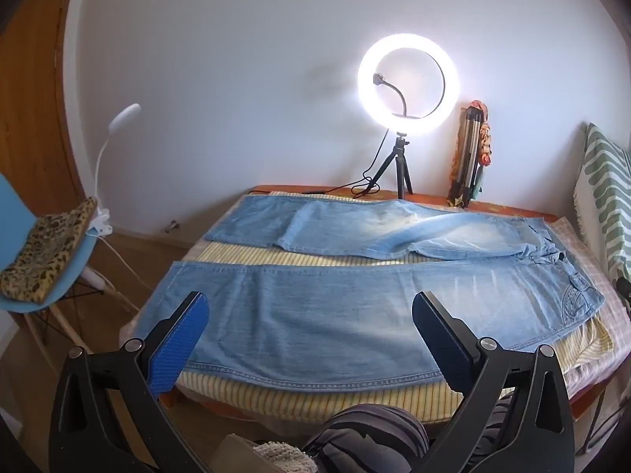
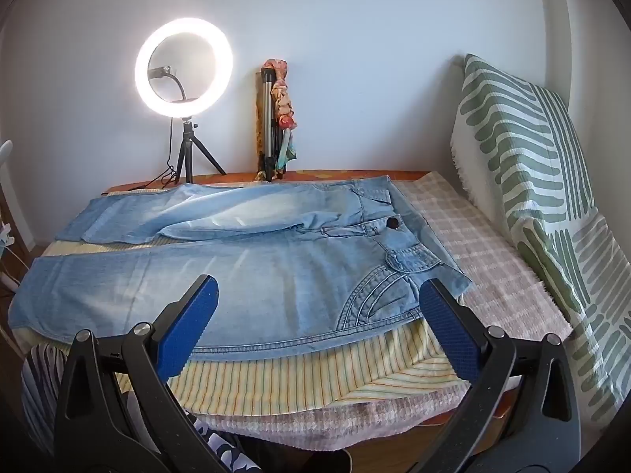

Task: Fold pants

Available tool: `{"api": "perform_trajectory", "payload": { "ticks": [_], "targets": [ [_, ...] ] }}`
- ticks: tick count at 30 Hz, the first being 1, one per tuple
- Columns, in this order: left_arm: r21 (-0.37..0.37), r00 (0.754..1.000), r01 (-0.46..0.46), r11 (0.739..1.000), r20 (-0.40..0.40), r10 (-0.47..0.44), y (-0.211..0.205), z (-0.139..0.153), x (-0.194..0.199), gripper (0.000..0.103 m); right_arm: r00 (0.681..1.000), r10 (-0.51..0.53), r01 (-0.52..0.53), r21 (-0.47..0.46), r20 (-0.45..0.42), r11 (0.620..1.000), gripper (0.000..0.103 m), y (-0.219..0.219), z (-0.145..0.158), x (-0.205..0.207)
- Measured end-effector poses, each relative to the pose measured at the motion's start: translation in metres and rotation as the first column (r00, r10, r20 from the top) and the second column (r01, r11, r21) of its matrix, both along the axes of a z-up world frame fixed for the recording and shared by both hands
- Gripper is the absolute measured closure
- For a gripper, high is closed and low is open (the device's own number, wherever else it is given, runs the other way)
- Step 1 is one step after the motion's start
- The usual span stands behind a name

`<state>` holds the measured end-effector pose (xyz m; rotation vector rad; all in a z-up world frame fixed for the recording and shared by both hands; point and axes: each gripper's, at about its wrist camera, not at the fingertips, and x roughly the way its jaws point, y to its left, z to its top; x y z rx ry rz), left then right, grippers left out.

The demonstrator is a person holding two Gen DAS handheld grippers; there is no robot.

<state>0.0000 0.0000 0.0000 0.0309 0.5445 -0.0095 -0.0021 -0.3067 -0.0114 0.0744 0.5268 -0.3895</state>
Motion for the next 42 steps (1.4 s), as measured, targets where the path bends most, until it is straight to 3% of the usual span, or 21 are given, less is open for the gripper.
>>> {"api": "perform_trajectory", "payload": {
  "ticks": [13, 42],
  "targets": [
    [-0.022, 1.000, -0.005, 1.000, -0.020, 0.005, 0.007, 0.010, 0.010, 0.000, 1.000, -0.002, 0.002, -0.001, -0.003, 1.000, 0.000, 0.001, 0.000, -0.001],
    [-0.015, 1.000, 0.001, 1.000, 0.008, -0.001, 0.001, 0.004, 0.000, 0.000, 1.000, -0.003, 0.003, -0.003, -0.004, 1.000, 0.000, 0.000, -0.001, -0.002]
  ]
}}
